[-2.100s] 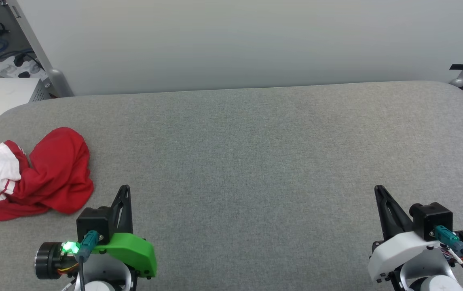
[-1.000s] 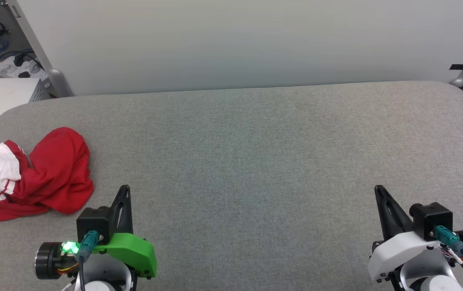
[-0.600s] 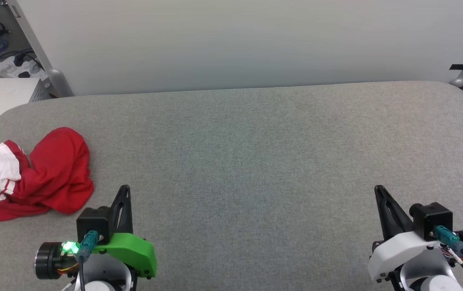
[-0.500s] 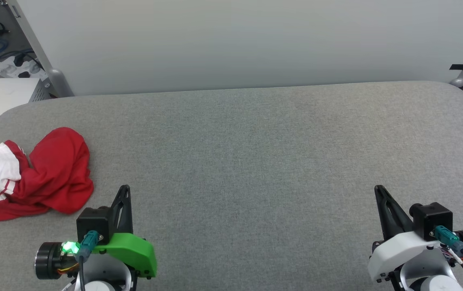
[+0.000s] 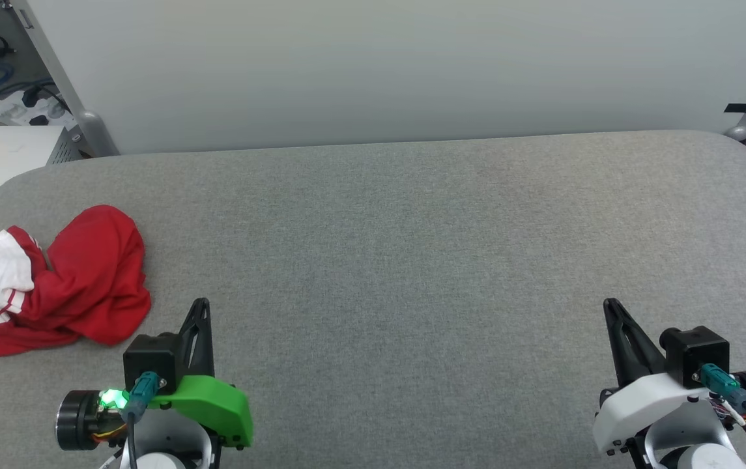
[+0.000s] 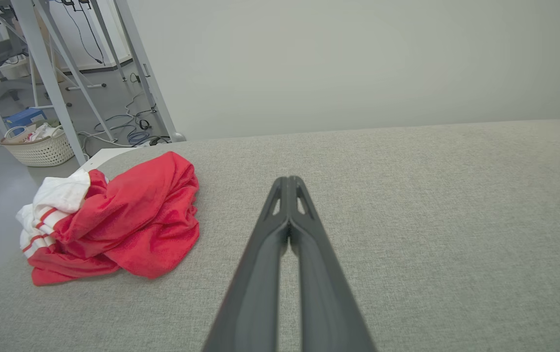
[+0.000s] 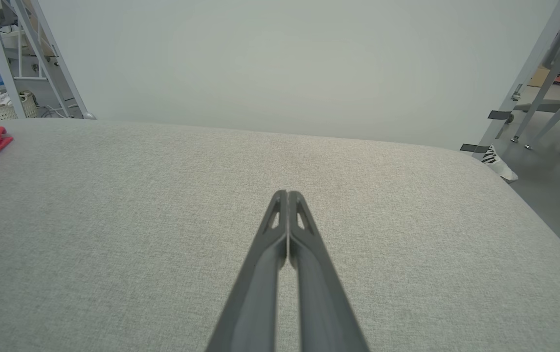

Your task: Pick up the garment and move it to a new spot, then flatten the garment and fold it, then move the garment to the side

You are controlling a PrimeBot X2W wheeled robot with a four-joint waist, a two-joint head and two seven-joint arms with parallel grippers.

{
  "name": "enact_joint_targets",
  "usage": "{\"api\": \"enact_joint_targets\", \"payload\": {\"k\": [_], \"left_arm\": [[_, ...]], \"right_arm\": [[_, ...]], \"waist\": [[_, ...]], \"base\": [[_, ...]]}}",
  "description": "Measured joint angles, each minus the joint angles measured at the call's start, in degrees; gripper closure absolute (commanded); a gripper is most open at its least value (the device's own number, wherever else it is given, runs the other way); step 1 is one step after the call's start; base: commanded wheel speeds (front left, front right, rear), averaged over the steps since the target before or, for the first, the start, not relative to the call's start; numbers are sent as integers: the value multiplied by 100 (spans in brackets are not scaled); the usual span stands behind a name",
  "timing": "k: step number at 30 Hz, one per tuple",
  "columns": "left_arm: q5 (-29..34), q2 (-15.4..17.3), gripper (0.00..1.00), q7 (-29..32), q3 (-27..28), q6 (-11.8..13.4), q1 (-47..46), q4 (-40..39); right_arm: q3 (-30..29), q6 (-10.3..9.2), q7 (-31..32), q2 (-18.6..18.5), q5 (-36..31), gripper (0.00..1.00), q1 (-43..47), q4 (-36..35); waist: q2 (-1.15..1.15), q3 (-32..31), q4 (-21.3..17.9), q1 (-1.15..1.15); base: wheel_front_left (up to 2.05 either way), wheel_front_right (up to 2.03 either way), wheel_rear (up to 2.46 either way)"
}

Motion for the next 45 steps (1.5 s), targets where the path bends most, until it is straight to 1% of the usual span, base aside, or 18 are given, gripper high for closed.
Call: {"api": "enact_joint_targets", "payload": {"k": [2,3,13,45], "left_arm": [[0,0,100,0,0,0,0,0],[0,0,0,0,0,0,0,0],[-3,1,0,-9,-12,16,7,1],[-100,1,0,-390,-149,256,7,-51]], "right_arm": [[0,0,0,0,0,100,0,0],[0,0,0,0,0,0,0,0],[-19,0,-12,-2,14,0,3,-2],[-105,0,-375,-2,268,0,21,-323]], "waist": [[0,0,0,0],[0,0,0,0],[0,7,0,0],[0,33,30,0]], "base": [[0,0,0],[0,0,0],[0,0,0],[0,0,0]]}}
